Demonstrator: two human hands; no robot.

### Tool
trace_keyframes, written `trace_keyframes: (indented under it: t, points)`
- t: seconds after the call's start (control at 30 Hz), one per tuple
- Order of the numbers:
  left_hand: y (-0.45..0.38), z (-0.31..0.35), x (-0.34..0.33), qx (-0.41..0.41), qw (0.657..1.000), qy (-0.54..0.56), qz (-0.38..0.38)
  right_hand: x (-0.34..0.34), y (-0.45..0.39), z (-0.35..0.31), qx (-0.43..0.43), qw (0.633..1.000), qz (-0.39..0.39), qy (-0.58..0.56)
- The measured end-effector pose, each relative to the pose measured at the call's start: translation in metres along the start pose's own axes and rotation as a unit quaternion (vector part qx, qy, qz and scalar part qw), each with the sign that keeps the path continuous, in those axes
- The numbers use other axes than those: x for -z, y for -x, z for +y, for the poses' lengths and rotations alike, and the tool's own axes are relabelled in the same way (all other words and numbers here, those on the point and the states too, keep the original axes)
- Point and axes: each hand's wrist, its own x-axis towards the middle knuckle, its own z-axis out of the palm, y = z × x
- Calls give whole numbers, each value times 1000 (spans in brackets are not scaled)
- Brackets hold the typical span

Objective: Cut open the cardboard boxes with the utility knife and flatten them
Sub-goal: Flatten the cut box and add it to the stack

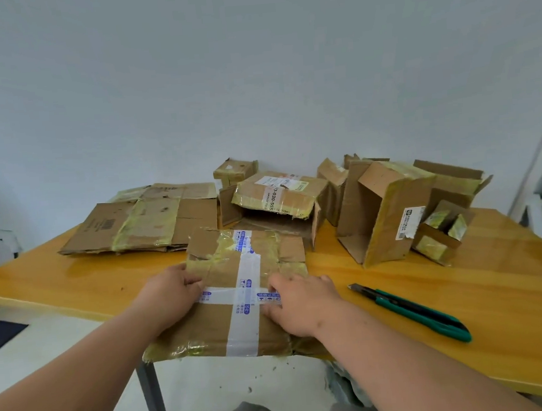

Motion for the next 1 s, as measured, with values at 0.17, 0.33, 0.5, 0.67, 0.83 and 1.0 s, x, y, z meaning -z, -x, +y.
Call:
trace_keyframes:
  t: [0.17,0.33,0.5,0.67,0.83,1.0]
  points:
    - [9,-1,4,91,996,11,-19,-4,9,-4,-18,998,-62,-9]
    - [17,4,14,182,956,217,-73,-9,19,4,-14,992,-64,-111]
    - [25,11,16,150,937,313,-26,-14,22,7,-4,989,-37,-140]
    - [25,6,30,88,932,344,70,-7,22,-6,-13,980,64,-189]
    - [23,-24,57,101,900,407,121,3,10,-13,-71,927,79,-358]
    - [15,-58,74,105,883,421,181,7,-10,-44,-4,880,36,-473]
